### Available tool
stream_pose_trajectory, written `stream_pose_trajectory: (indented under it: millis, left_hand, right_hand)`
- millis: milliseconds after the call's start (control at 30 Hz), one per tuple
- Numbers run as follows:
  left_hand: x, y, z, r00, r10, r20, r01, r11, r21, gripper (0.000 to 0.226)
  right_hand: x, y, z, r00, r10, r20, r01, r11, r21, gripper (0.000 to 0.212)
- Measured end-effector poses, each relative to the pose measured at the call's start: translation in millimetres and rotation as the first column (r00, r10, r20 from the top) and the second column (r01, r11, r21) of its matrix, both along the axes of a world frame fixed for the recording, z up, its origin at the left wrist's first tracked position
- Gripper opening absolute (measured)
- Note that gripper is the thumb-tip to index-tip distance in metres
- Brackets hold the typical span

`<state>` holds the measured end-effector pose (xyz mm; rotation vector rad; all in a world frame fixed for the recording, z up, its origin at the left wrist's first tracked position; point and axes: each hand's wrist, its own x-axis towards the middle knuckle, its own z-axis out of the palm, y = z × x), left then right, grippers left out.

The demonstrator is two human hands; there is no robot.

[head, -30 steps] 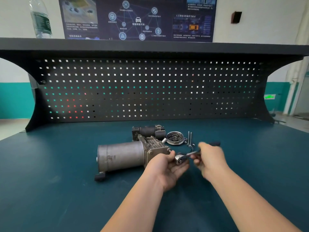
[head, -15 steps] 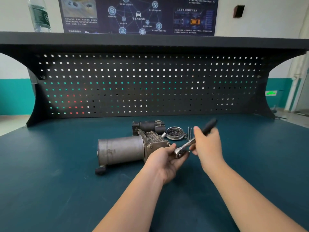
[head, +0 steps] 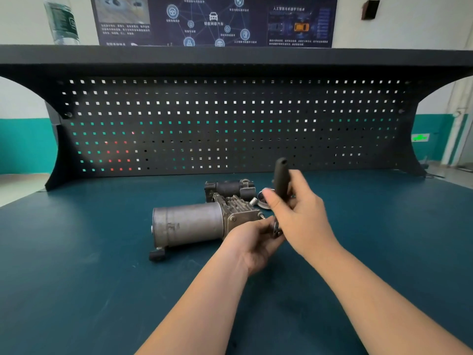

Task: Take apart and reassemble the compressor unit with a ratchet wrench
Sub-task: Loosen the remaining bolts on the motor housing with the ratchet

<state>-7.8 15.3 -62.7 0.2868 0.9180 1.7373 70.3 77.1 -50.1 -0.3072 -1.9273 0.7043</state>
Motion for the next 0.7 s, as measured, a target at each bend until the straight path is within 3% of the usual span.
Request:
stream_pose_trajectory:
  millis: [67,100,133,167,200,233,267,300,333,400,433,500,567,633,667,700]
  left_hand:
    - [0,1,1,0.999,0.020,0.030,-0.019,1.000,-0.004,0.015]
    - [0,2,1,0.999,0.029,0.040,-0.029,0.999,-0.014,0.014]
    - [0,2,2,0.998,0.041,0.049,-0.040,0.999,-0.027,0.013]
    - [0,2,2,0.997,0.050,0.052,-0.048,0.998,-0.038,0.013]
    - [0,2,2,0.997,0.055,0.047,-0.053,0.997,-0.049,0.013]
    - [0,2,2,0.998,0.054,0.035,-0.052,0.997,-0.060,0.012]
    - [0,2,2,0.998,0.052,0.027,-0.051,0.997,-0.066,0.012]
    - [0,1,2,0.998,0.051,0.026,-0.049,0.997,-0.066,0.012]
    - [0,1,3,0.998,0.049,0.027,-0.047,0.997,-0.059,0.013]
    - [0,1,3,0.999,0.040,0.025,-0.039,0.999,-0.034,0.014]
    - [1,0,3,0.999,0.027,0.029,-0.027,0.999,-0.021,0.015]
    - [0,-2,2,1.000,0.000,0.031,0.000,1.000,-0.010,0.017]
    - [0,-3,3,0.999,-0.002,0.033,0.002,1.000,-0.005,0.017]
    - [1,-3,4,0.998,0.008,0.058,-0.008,1.000,0.000,0.017]
    - [2,-2,5,0.998,0.009,0.065,-0.009,1.000,-0.003,0.019]
    - [2,-1,6,0.998,0.015,0.066,-0.014,1.000,-0.010,0.023]
  right_hand:
    - [-2,12,-1,0.984,-0.155,-0.090,0.129,0.963,-0.238,0.016]
    - [-2,20,-1,0.974,-0.199,-0.111,0.129,0.884,-0.450,0.016]
    - [-1,27,-3,0.969,-0.208,-0.134,0.062,0.727,-0.684,0.015]
    - [-1,32,-7,0.968,-0.187,-0.166,-0.049,0.508,-0.860,0.017]
    - [0,34,-12,0.962,-0.167,-0.215,-0.157,0.304,-0.940,0.019]
    - [-1,33,-14,0.951,-0.176,-0.255,-0.221,0.192,-0.956,0.019]
    - [-1,32,-14,0.944,-0.185,-0.271,-0.239,0.181,-0.954,0.019]
    - [-2,31,-13,0.941,-0.188,-0.281,-0.225,0.272,-0.936,0.018]
    - [-3,29,-10,0.940,-0.185,-0.287,-0.180,0.446,-0.877,0.017]
    - [-1,18,-2,0.962,-0.127,-0.242,-0.026,0.840,-0.543,0.018]
    - [1,13,-1,0.982,-0.091,-0.168,0.035,0.949,-0.313,0.021]
    - [1,3,-3,0.999,-0.032,-0.034,0.033,0.999,0.017,0.024]
    - [0,0,-6,0.997,-0.064,-0.034,0.066,0.996,0.057,0.025]
    - [-2,7,-4,0.980,-0.162,-0.117,0.139,0.972,-0.188,0.023]
    - [-2,12,-3,0.969,-0.197,-0.153,0.122,0.910,-0.396,0.020]
    - [-2,18,-3,0.958,-0.209,-0.197,0.040,0.778,-0.627,0.017]
